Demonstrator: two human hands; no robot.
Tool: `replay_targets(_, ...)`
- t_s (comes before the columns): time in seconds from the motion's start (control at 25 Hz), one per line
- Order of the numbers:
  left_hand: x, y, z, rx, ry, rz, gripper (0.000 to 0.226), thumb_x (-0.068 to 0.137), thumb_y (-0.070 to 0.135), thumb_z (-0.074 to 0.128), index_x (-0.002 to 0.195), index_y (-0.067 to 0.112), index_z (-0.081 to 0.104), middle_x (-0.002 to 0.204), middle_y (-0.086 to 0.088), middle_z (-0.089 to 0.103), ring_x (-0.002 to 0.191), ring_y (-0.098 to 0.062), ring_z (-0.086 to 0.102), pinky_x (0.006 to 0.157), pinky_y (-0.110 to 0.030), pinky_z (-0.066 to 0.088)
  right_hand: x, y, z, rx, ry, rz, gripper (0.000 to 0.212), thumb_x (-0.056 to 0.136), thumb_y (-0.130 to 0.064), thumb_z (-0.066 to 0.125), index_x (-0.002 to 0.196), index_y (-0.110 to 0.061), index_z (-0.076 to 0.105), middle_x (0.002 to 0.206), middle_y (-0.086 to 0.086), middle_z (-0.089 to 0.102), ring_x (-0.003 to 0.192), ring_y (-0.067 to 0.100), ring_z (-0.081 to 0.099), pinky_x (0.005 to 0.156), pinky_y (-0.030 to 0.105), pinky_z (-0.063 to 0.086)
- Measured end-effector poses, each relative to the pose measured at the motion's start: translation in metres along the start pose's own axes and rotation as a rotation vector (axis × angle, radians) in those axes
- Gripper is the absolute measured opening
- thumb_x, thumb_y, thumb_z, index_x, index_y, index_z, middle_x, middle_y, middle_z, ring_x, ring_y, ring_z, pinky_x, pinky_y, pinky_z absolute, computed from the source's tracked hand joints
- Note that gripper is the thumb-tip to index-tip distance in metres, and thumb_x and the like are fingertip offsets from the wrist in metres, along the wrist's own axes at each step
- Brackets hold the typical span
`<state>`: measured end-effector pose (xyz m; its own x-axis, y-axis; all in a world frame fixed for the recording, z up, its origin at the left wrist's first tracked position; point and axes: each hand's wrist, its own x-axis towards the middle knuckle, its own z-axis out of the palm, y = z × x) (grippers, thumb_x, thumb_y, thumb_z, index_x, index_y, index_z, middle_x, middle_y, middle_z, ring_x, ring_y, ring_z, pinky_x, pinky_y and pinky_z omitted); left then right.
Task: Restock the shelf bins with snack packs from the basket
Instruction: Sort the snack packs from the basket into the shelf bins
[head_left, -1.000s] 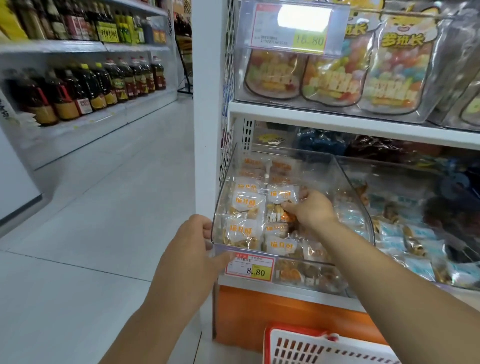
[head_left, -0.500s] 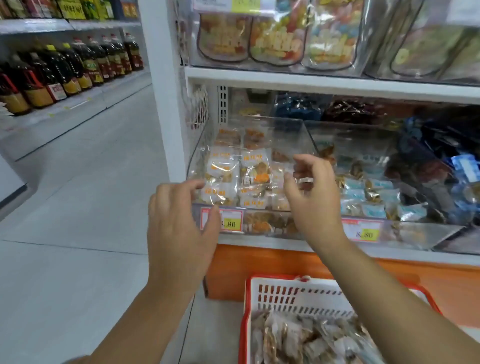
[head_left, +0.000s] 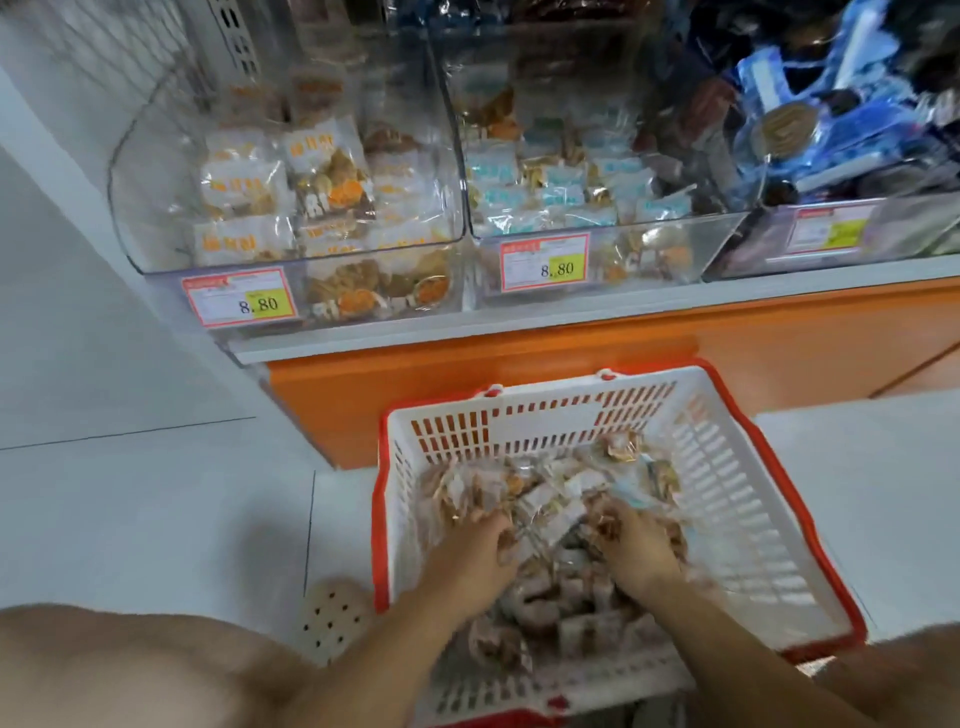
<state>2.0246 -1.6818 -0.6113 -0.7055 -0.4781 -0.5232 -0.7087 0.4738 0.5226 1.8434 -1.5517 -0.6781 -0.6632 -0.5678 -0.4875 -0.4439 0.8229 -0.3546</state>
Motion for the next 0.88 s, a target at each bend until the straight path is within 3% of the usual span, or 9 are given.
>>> replay_targets(0.08, 0.005, -0.006, 0.024, -0.002, -0.052, -0.054, 0.038, 0.092, 0.036, 0.062, 0.128, 0.025, 0.055, 0.129, 0.001, 0.053, 0.11, -0.015, 0.055, 0.092, -0.028, 0.046, 0.003, 0.008, -0.001, -0.157, -0.081, 0.045, 0.064, 0.092, -0.031, 0.058, 0.148, -0.024, 0.027, 0.149, 0.008, 0.033, 0.137, 0.031, 0.03, 0.107, 0.042, 0.037)
replay_targets(0.16, 0.008, -0.009, 0.039, 0.014, -0.062, -0.076, 0.037, 0.092, 0.038, 0.061, 0.127, 0.026, 0.057, 0.126, 0.004, 0.056, 0.109, -0.013, 0.056, 0.086, -0.022, 0.043, 0.004, 0.01, -0.006, -0.272, -0.166, 0.042, 0.08, 0.091, -0.043, 0.06, 0.152, -0.024, 0.013, 0.155, 0.006, 0.021, 0.144, 0.031, 0.016, 0.114, 0.043, 0.028)
replay_targets(0.32, 0.015, -0.006, 0.039, -0.013, -0.027, -0.09, 0.044, 0.092, 0.037, 0.062, 0.134, 0.027, 0.054, 0.131, 0.003, 0.054, 0.113, -0.013, 0.055, 0.087, -0.02, 0.041, 0.006, 0.005, -0.008, -0.332, -0.245, 0.075, 0.094, 0.09, -0.049, 0.058, 0.154, -0.024, -0.005, 0.16, 0.008, 0.007, 0.147, 0.032, 0.012, 0.113, 0.047, 0.027)
replay_targets(0.52, 0.011, 0.001, 0.039, -0.057, -0.005, -0.088, 0.044, 0.093, 0.034, 0.061, 0.136, 0.025, 0.053, 0.132, 0.006, 0.056, 0.115, -0.009, 0.055, 0.093, -0.022, 0.044, 0.007, -0.001, -0.008, -0.142, -0.17, 0.127, 0.08, 0.085, -0.035, 0.067, 0.15, -0.022, 0.02, 0.149, 0.004, 0.029, 0.124, 0.027, 0.049, 0.096, 0.042, 0.048)
replay_targets(0.64, 0.01, 0.006, 0.038, -0.242, 0.007, -0.144, 0.038, 0.095, 0.046, 0.054, 0.13, 0.029, 0.056, 0.127, 0.01, 0.06, 0.108, -0.004, 0.056, 0.099, -0.029, 0.048, 0.002, -0.007, -0.013, 0.148, -0.15, 0.109, 0.058, 0.085, -0.034, 0.067, 0.135, -0.018, 0.045, 0.117, -0.001, 0.059, 0.093, 0.016, 0.062, 0.07, 0.027, 0.052)
replay_targets(0.68, 0.011, 0.01, 0.035, -0.331, -0.001, -0.191, 0.041, 0.095, 0.055, 0.048, 0.127, 0.032, 0.057, 0.125, 0.012, 0.061, 0.108, -0.005, 0.056, 0.1, -0.031, 0.046, -0.004, -0.011, -0.016, 0.254, -0.142, 0.091, 0.052, 0.085, -0.033, 0.068, 0.131, -0.019, 0.048, 0.106, -0.004, 0.061, 0.085, 0.012, 0.062, 0.063, 0.024, 0.048)
replay_targets(0.76, 0.015, 0.016, 0.027, -0.602, -0.051, -0.263, 0.053, 0.089, 0.073, 0.039, 0.122, 0.037, 0.059, 0.119, 0.012, 0.064, 0.111, -0.01, 0.059, 0.102, -0.035, 0.045, -0.017, -0.022, -0.019, 0.304, -0.101, -0.019, 0.053, 0.083, -0.031, 0.07, 0.13, -0.021, 0.047, 0.114, -0.005, 0.054, 0.088, 0.01, 0.057, 0.065, 0.02, 0.043)
replay_targets(0.84, 0.018, 0.019, 0.021, -0.946, -0.132, -0.275, 0.056, 0.08, 0.076, 0.053, 0.114, 0.034, 0.066, 0.112, 0.008, 0.071, 0.109, -0.016, 0.065, 0.101, -0.041, 0.049, -0.028, -0.032, -0.018, 0.231, -0.019, -0.24, 0.056, 0.08, -0.024, 0.071, 0.13, -0.025, 0.045, 0.122, -0.005, 0.043, 0.094, 0.009, 0.053, 0.069, 0.014, 0.042)
replay_targets(0.88, 0.019, 0.019, 0.018, -1.063, -0.144, -0.257, 0.052, 0.081, 0.067, 0.062, 0.117, 0.03, 0.067, 0.112, 0.004, 0.072, 0.106, -0.019, 0.068, 0.098, -0.043, 0.051, -0.035, -0.037, -0.018, 0.232, 0.011, -0.352, 0.056, 0.079, -0.019, 0.072, 0.128, -0.027, 0.046, 0.122, -0.006, 0.041, 0.098, 0.009, 0.052, 0.07, 0.012, 0.043)
